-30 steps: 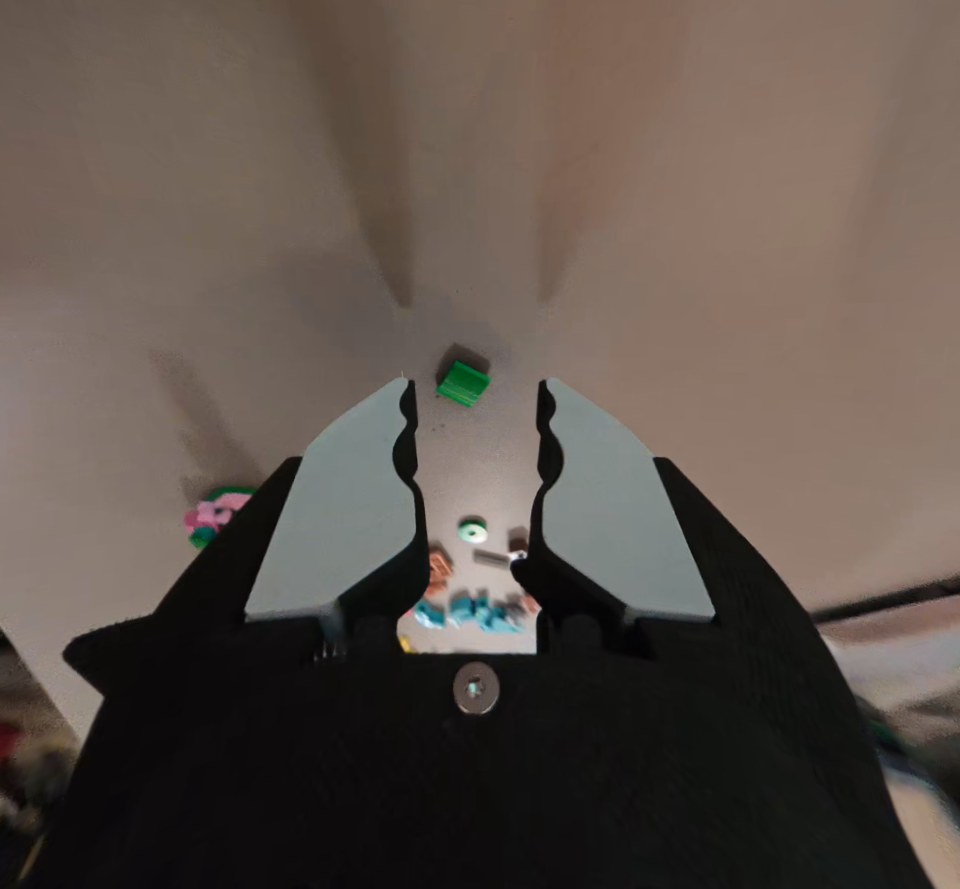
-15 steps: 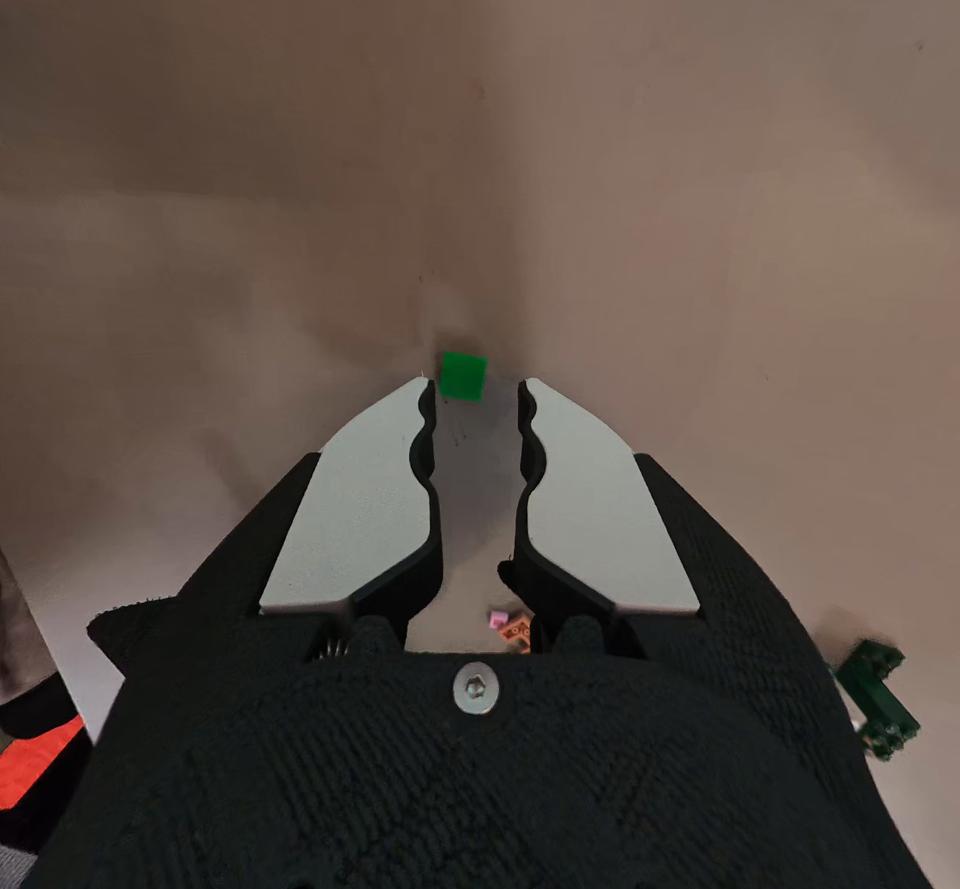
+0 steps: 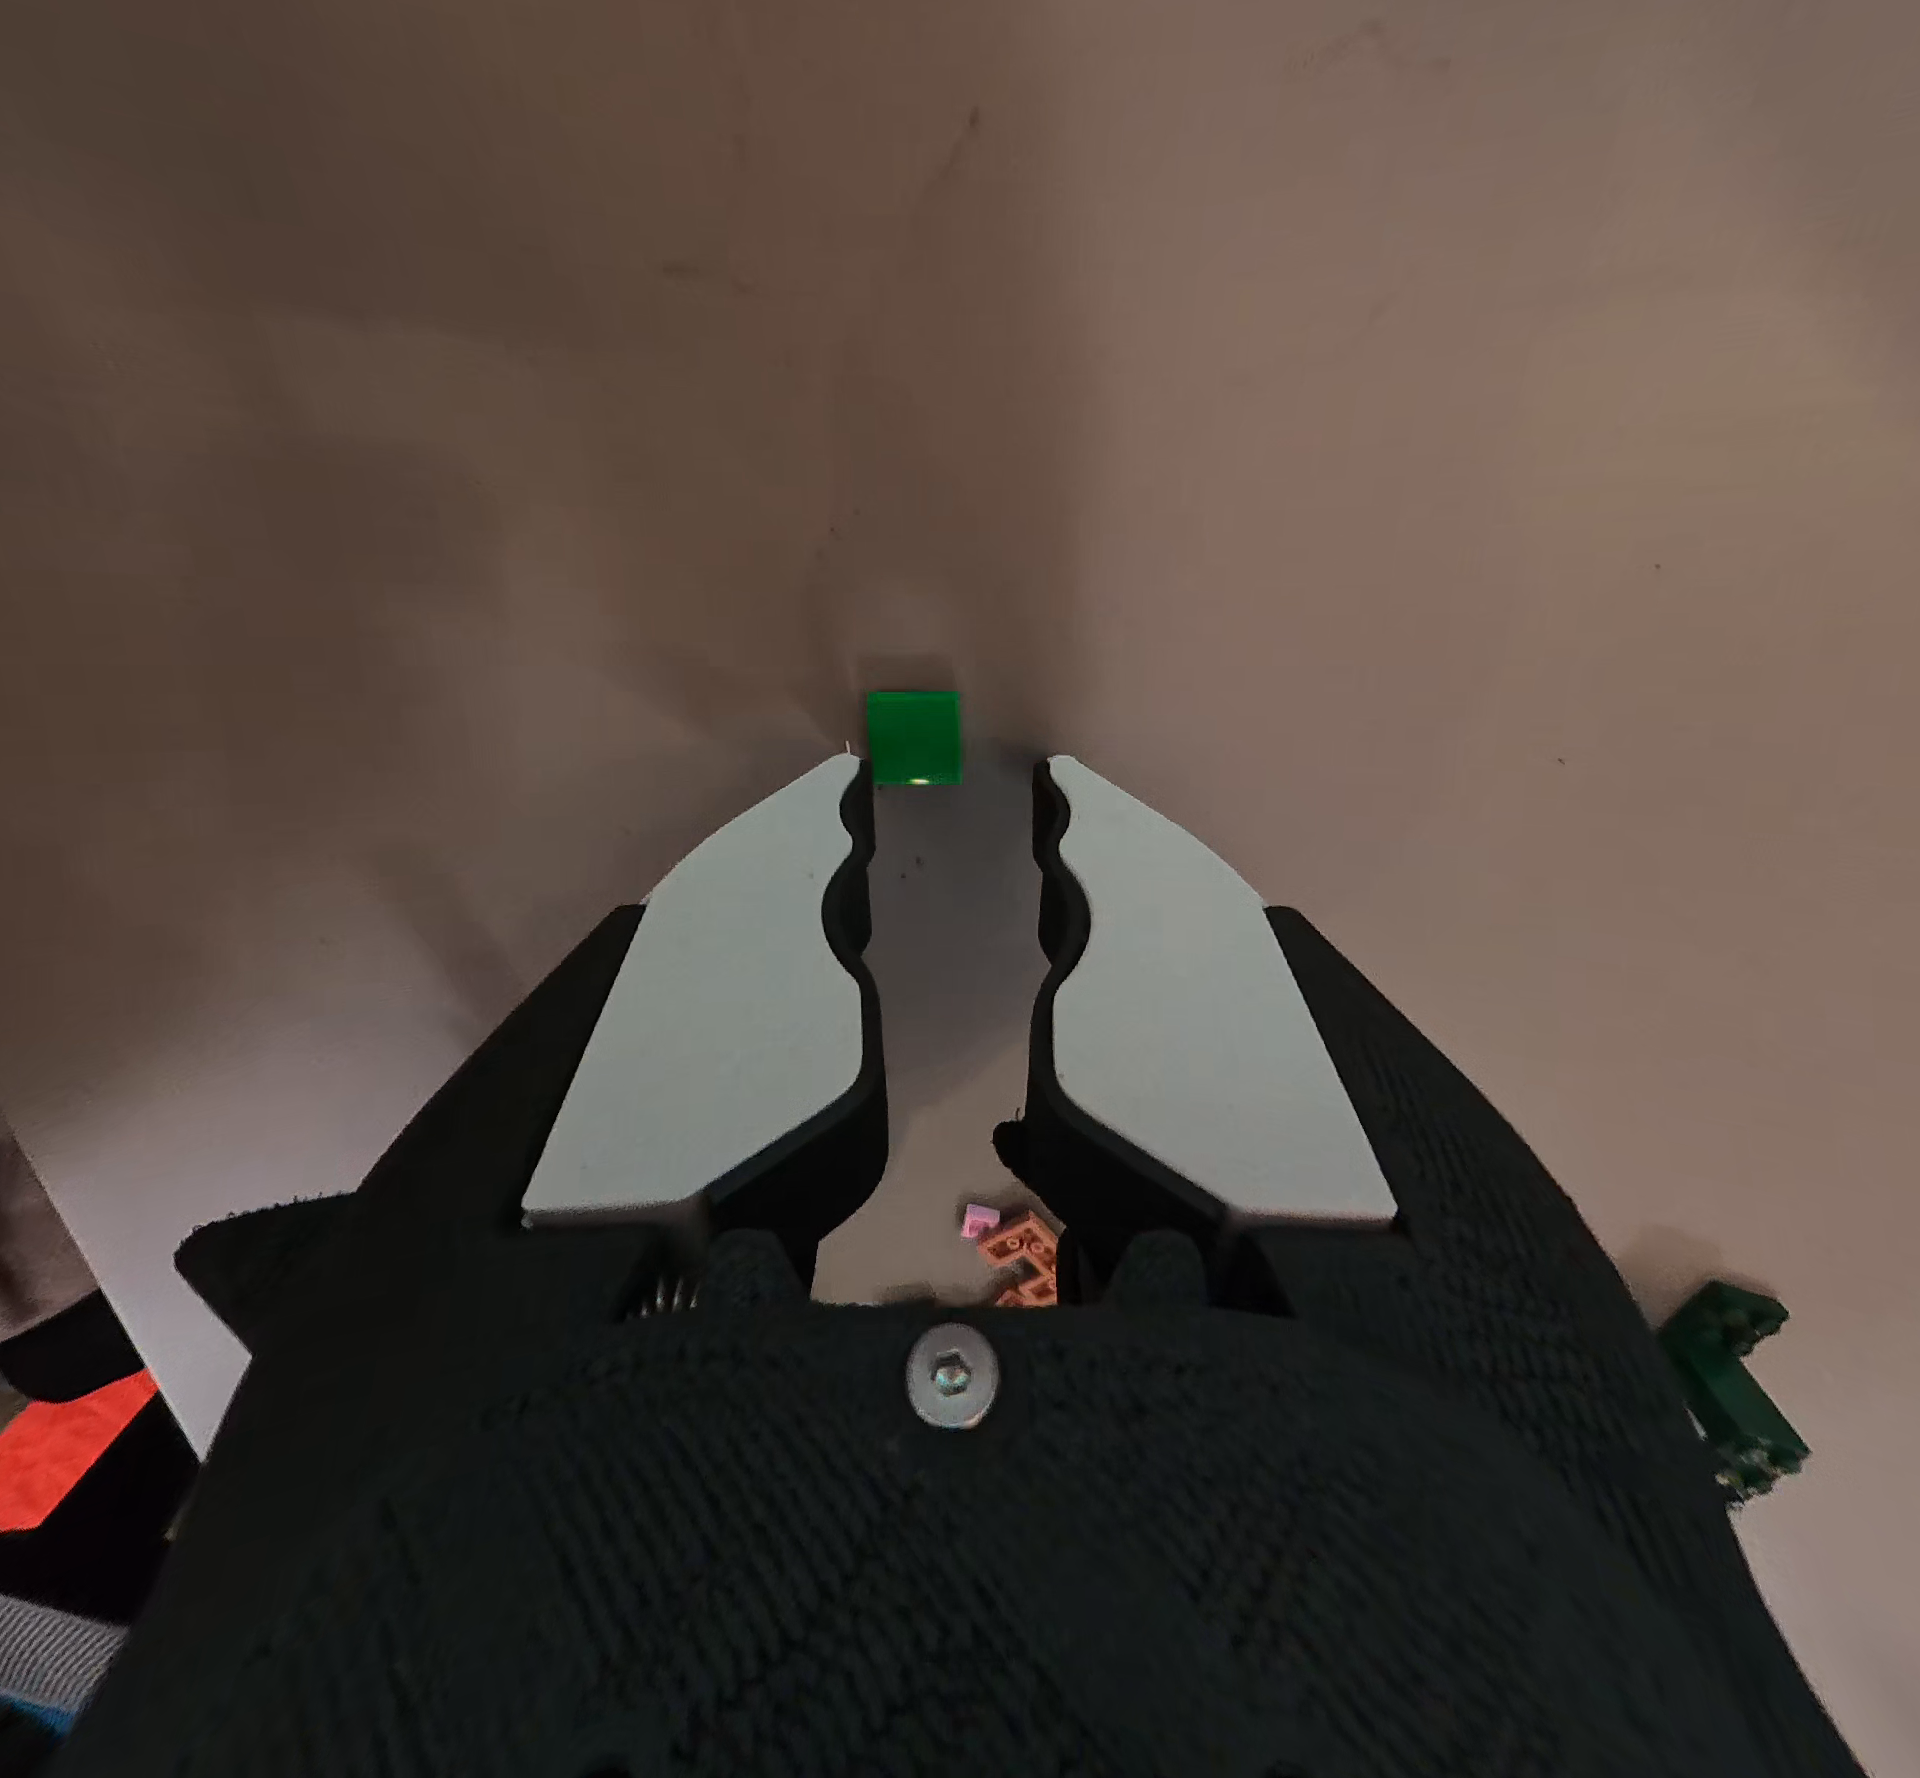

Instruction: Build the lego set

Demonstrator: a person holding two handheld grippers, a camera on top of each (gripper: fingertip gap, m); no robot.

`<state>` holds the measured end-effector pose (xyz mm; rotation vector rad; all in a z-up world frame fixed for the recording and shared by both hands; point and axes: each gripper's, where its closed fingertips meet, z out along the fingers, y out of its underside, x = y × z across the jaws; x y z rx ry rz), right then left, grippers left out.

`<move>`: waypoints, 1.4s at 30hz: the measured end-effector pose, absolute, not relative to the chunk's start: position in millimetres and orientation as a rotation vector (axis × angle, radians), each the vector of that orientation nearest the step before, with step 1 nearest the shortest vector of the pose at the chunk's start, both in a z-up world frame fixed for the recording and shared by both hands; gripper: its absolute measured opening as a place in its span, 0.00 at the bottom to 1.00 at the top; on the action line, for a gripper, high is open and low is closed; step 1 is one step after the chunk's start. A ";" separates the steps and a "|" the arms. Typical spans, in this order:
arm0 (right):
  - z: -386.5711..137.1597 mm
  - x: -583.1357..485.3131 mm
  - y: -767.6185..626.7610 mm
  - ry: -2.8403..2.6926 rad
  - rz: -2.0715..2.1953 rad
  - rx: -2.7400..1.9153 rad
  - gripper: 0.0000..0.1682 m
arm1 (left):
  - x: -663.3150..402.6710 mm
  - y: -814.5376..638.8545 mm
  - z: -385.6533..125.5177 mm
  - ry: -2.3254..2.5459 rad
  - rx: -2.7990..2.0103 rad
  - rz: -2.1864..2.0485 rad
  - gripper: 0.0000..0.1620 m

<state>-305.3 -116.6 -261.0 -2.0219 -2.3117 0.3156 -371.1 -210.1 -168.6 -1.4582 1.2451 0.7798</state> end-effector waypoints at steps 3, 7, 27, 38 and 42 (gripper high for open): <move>-261.3 -300.0 -117.9 -2.328 0.309 -2.043 0.15 | -371.7 -210.0 -168.9 1.244 -1.461 0.778 0.03; -261.6 -297.3 -116.3 -2.346 0.289 -2.003 0.13 | -372.1 -210.1 -169.6 1.241 -1.466 0.770 0.03; -259.6 -315.8 -145.9 -2.371 0.521 -1.839 0.00 | -368.5 -209.4 -171.2 1.245 -1.466 0.752 0.03; -263.0 -308.7 -150.2 -2.418 0.468 -1.809 0.00 | -373.5 -209.3 -172.8 1.230 -1.480 0.747 0.03; -259.7 -321.0 -165.6 -2.396 0.580 -1.776 0.00 | -377.3 -209.1 -175.9 1.228 -1.491 0.753 0.03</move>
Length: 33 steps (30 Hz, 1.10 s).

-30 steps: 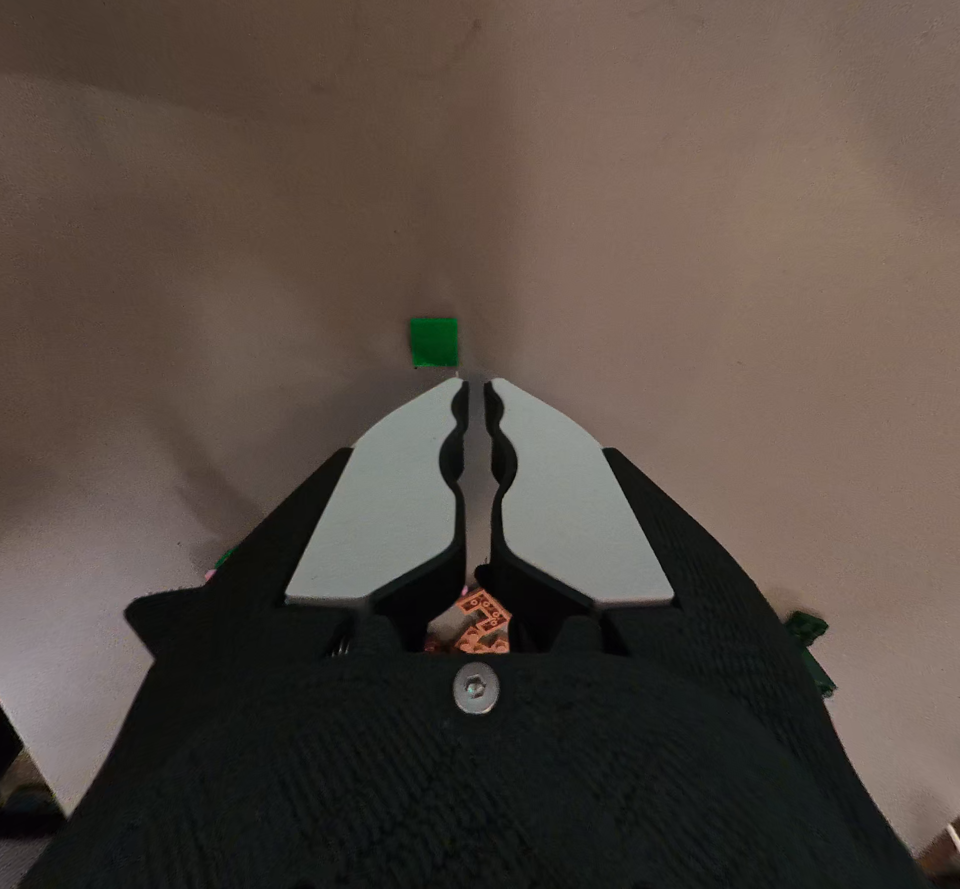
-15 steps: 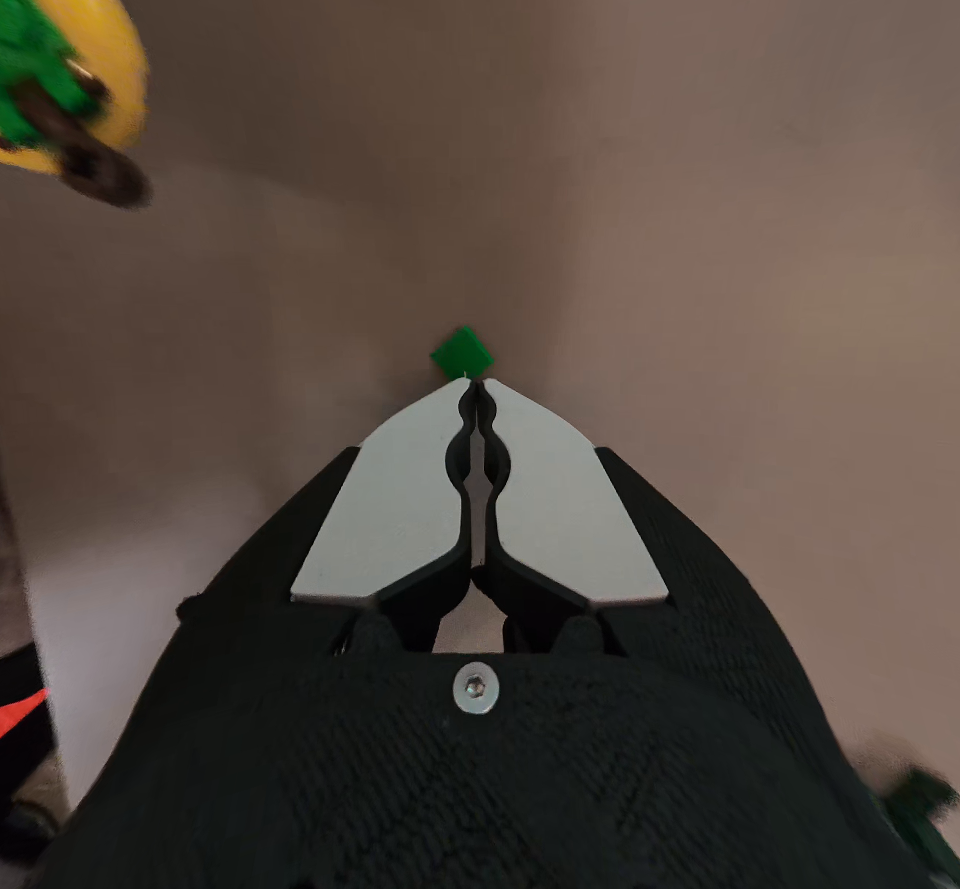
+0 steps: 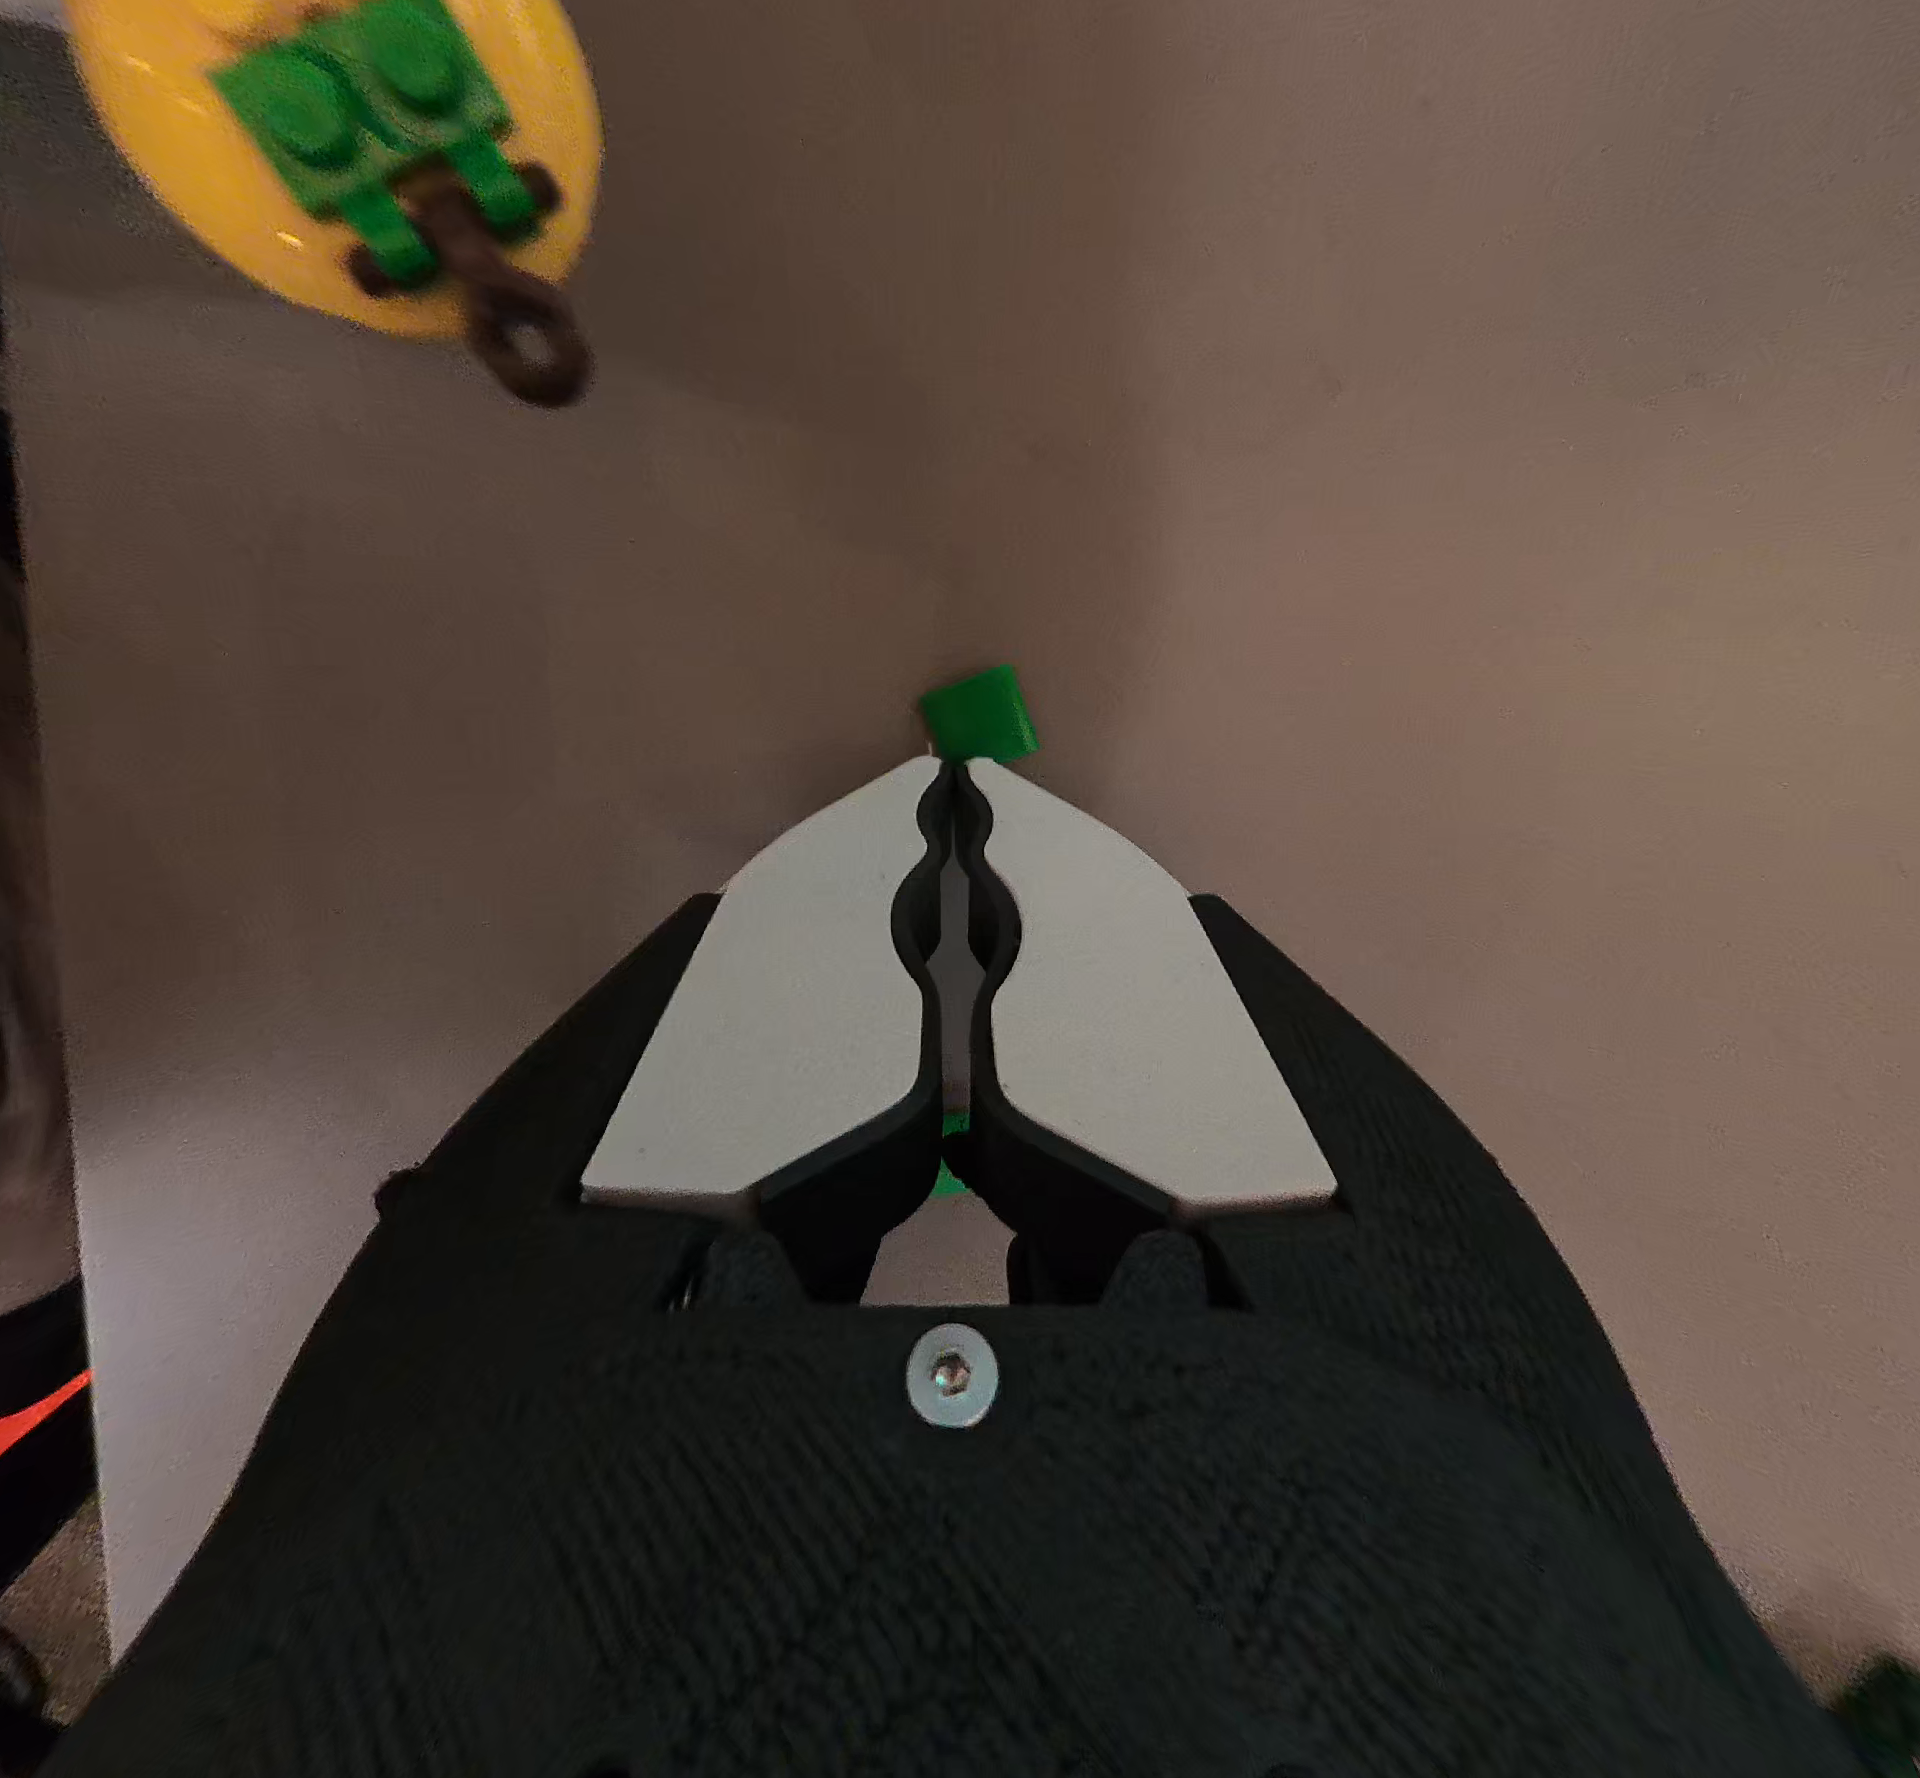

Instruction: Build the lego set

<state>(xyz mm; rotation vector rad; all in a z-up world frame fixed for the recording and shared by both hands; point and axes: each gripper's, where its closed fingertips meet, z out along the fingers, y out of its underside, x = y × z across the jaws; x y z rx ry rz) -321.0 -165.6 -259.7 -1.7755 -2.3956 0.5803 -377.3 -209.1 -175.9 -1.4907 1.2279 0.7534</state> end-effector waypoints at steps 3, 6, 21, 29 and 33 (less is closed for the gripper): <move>-256.3 -326.0 -181.9 -2.446 0.683 -1.700 0.00 | -383.7 -210.1 -175.9 1.211 -1.502 0.761 0.03; -245.7 -333.5 -171.3 -2.506 0.635 -1.405 0.14 | -391.6 -211.6 -173.8 1.183 -1.509 0.772 0.03; -254.0 -335.8 -162.2 -2.851 -0.106 0.592 0.24 | -406.6 -205.0 -196.8 1.216 -1.568 0.822 0.03; -260.7 -333.7 -169.6 -2.895 -0.070 0.726 0.20 | -402.5 -201.2 -210.8 1.250 -1.587 0.793 0.03; -262.0 -333.8 -169.2 -2.901 -0.062 0.718 0.18 | -402.0 -201.2 -212.2 1.253 -1.590 0.788 0.03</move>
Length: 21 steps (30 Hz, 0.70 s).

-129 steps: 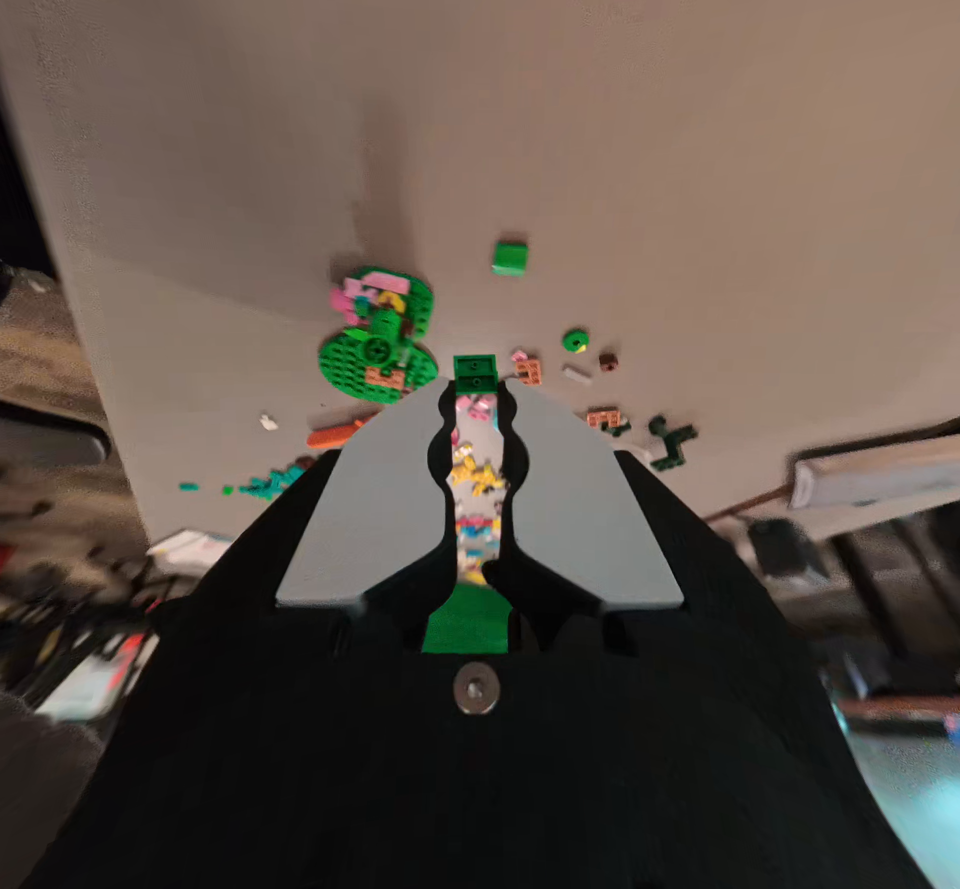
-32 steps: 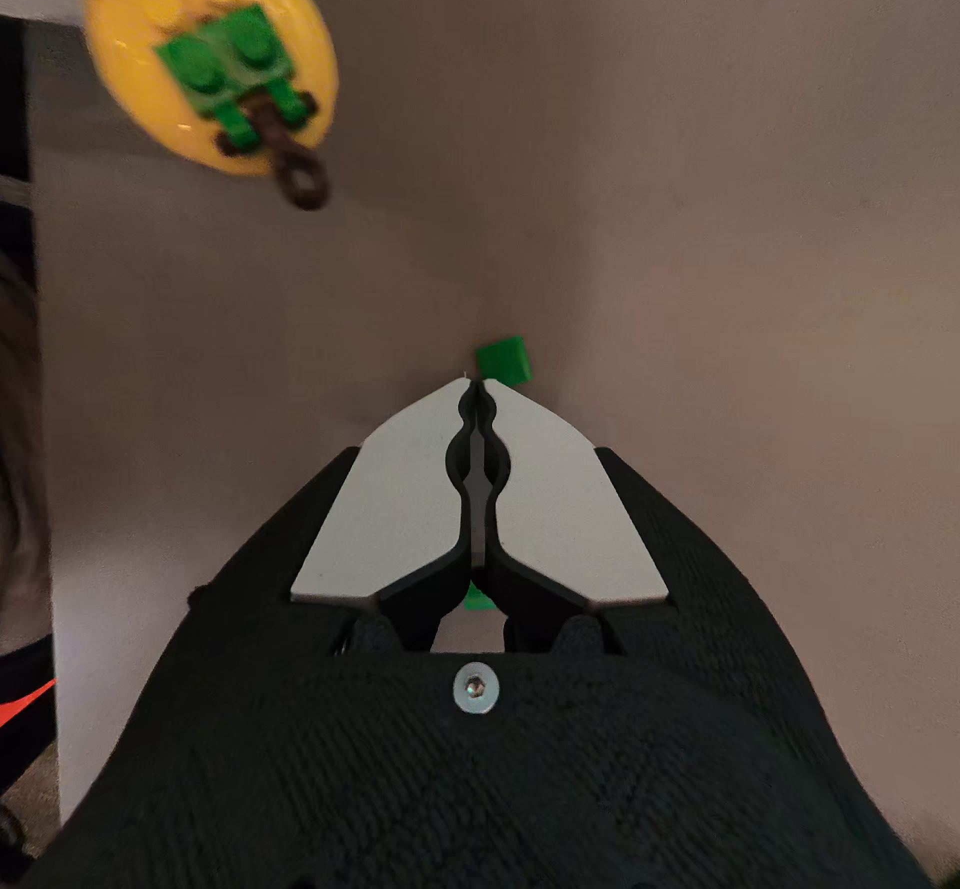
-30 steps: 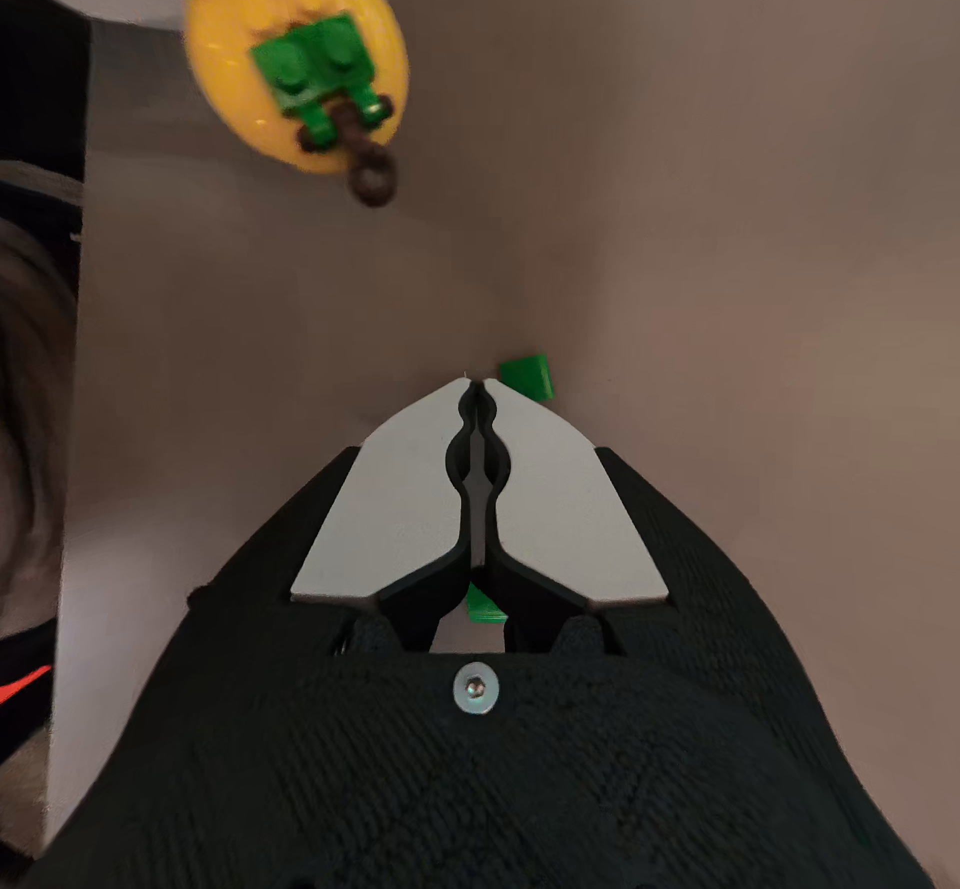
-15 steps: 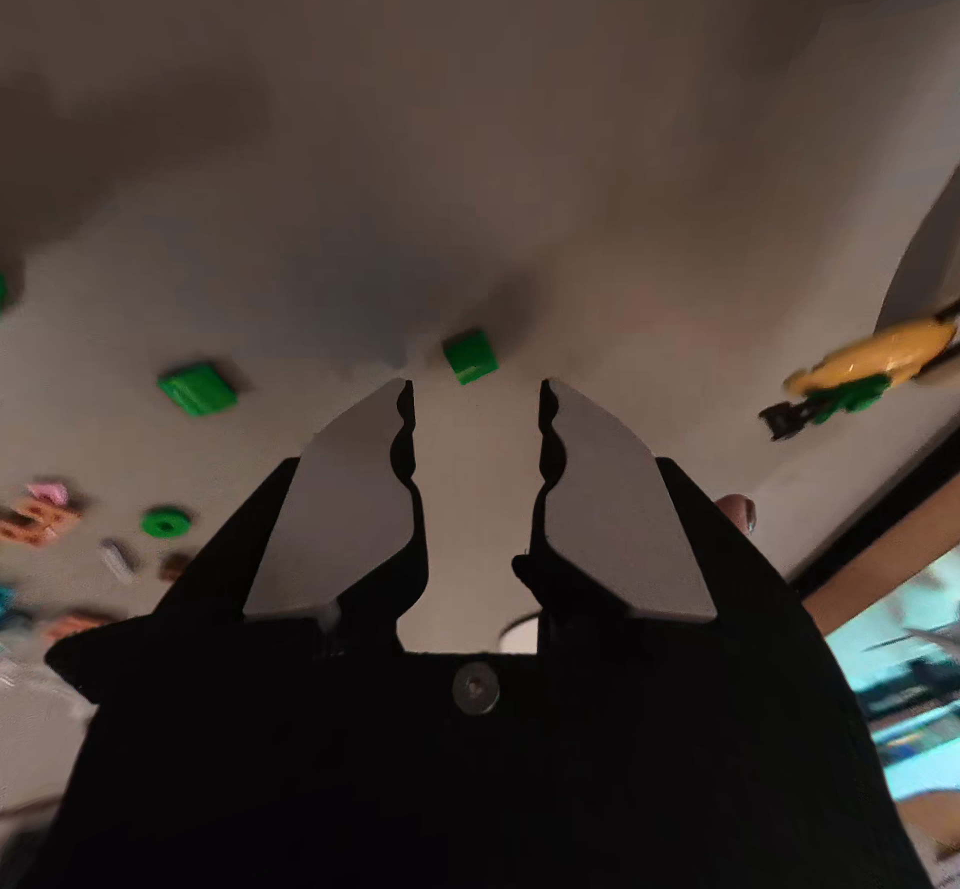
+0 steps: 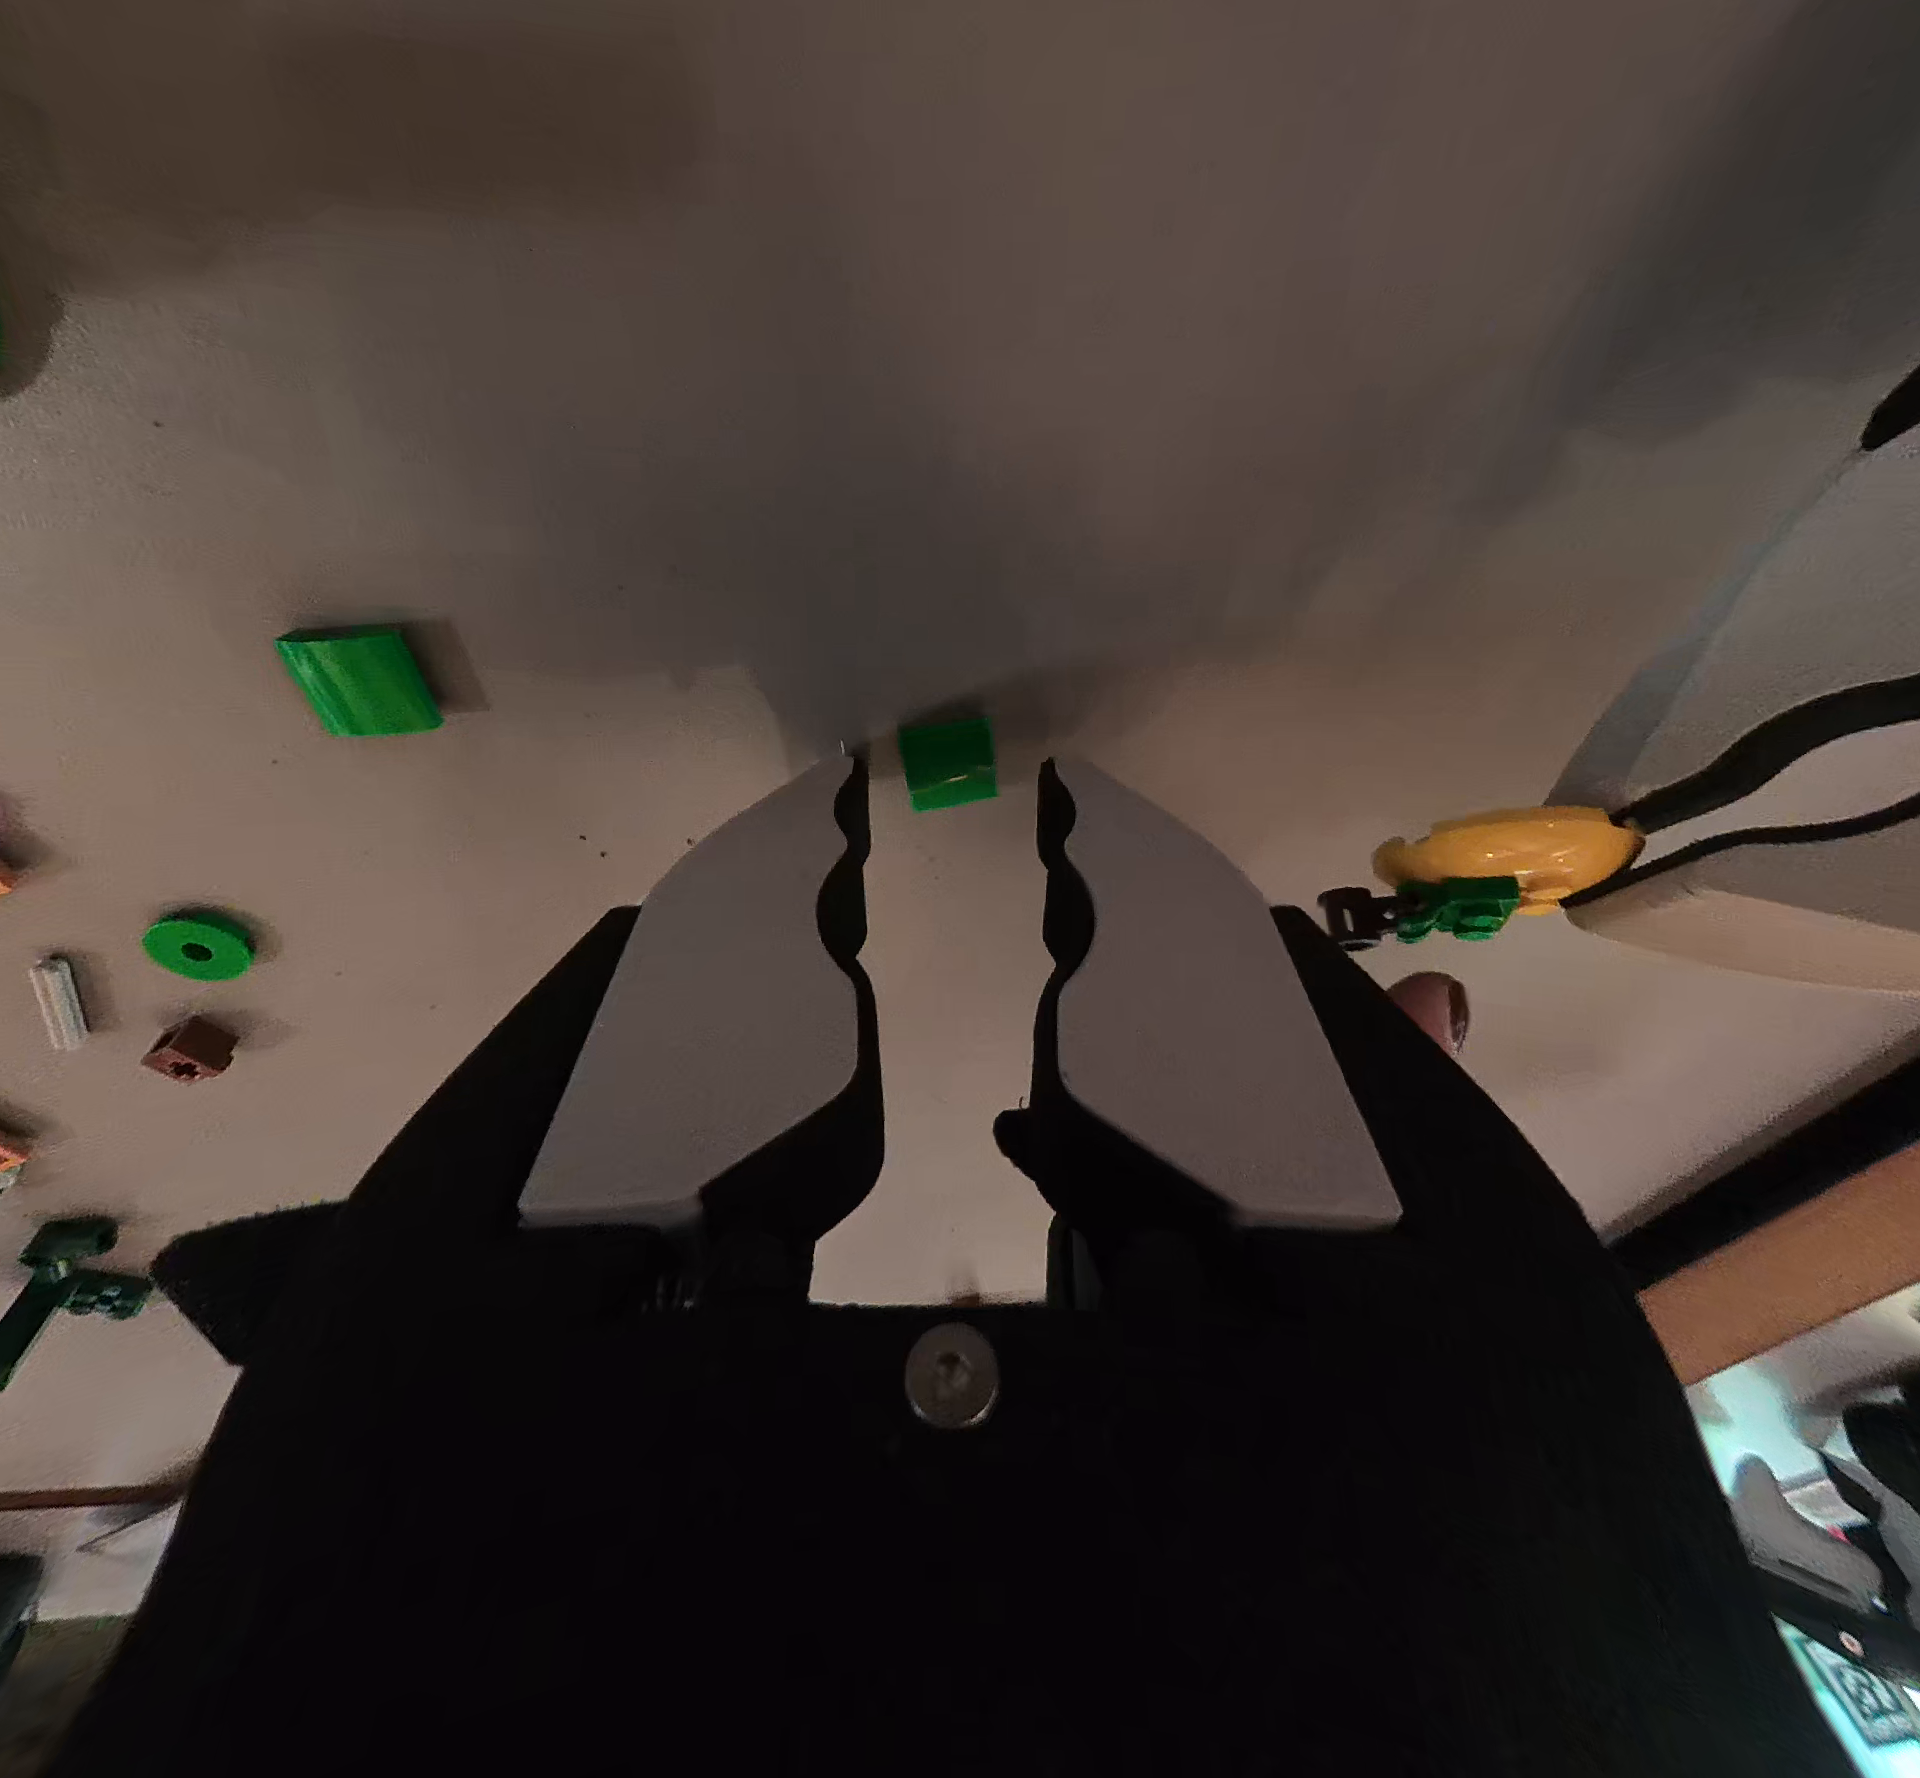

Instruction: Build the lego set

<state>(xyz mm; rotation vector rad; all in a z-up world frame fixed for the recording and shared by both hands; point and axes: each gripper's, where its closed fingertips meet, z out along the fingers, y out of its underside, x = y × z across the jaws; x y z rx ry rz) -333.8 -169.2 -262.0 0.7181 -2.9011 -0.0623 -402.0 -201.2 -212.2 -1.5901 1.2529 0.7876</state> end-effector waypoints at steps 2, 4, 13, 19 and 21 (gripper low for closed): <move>-262.2 -335.1 -169.2 -2.893 -0.070 0.730 0.15 | -401.8 -201.5 -211.6 1.251 -1.589 0.785 0.03; -263.0 -335.3 -168.5 -2.900 -0.079 0.723 0.10 | -401.9 -201.7 -211.1 1.250 -1.587 0.785 0.03; -226.0 -337.8 -167.6 -3.010 0.304 -0.738 0.08 | -392.4 -197.8 -197.3 1.201 -1.522 0.777 0.03; -136.5 -340.5 -193.0 -2.567 0.977 -1.781 0.08 | -361.3 -203.2 -175.0 1.217 -1.429 0.730 0.03; -122.7 -327.6 -200.3 -2.583 0.911 -1.794 0.08 | -347.8 -209.3 -164.9 1.203 -1.418 0.641 0.03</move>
